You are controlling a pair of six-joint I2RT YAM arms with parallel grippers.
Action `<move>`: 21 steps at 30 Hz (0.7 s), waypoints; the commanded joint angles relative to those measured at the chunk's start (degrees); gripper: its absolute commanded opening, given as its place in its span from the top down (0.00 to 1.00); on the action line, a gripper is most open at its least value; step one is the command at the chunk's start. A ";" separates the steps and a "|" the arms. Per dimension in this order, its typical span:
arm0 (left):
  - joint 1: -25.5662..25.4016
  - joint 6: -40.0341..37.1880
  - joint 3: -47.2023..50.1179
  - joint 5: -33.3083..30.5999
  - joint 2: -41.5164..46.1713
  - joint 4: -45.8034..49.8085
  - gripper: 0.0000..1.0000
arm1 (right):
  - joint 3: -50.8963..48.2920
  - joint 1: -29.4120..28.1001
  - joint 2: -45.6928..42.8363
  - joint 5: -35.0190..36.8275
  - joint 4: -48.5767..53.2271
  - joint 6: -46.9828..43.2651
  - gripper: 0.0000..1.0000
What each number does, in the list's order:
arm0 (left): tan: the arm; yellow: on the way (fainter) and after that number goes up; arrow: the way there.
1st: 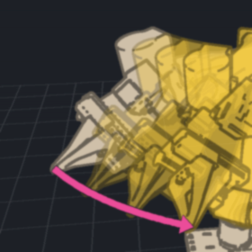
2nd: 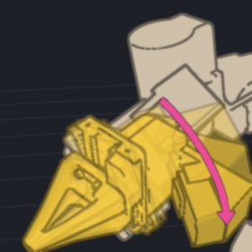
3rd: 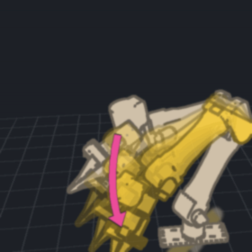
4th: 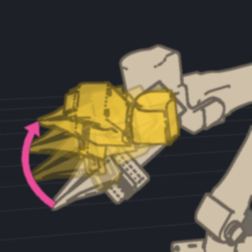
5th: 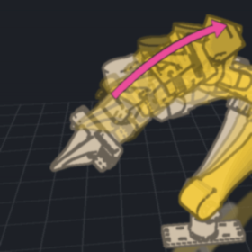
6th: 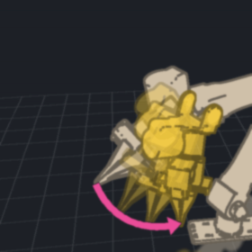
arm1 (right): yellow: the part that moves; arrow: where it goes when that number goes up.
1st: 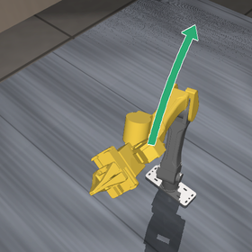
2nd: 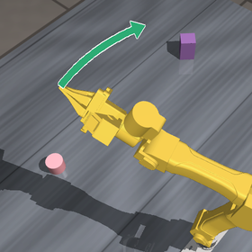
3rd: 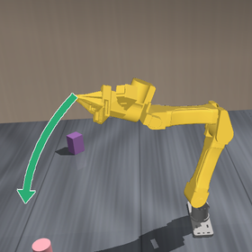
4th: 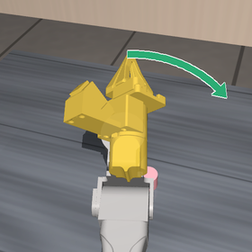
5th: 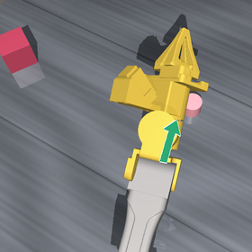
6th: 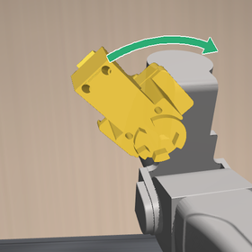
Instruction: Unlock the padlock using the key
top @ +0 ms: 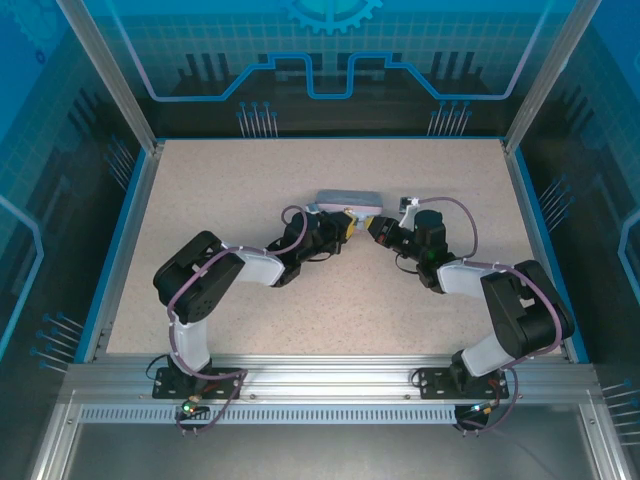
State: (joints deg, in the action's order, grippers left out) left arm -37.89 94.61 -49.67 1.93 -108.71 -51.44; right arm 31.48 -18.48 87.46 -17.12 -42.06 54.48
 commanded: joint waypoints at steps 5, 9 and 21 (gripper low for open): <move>-0.35 1.82 -0.09 1.15 0.01 -4.29 1.00 | -0.03 -0.94 -0.79 -0.07 -0.48 -0.38 0.98; -0.39 2.06 -0.09 1.28 -0.35 -4.55 1.00 | 0.06 -0.99 -1.54 -0.02 -0.24 -0.53 0.98; -0.48 2.58 -0.11 1.41 -1.07 -4.98 1.00 | -0.44 -0.42 -3.53 0.78 1.65 -1.27 0.98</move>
State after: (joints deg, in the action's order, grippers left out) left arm -37.89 95.85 -49.67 2.37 -108.86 -52.47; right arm 31.48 -18.48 85.06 -16.88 -40.69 54.00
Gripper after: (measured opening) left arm 0.112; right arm 0.044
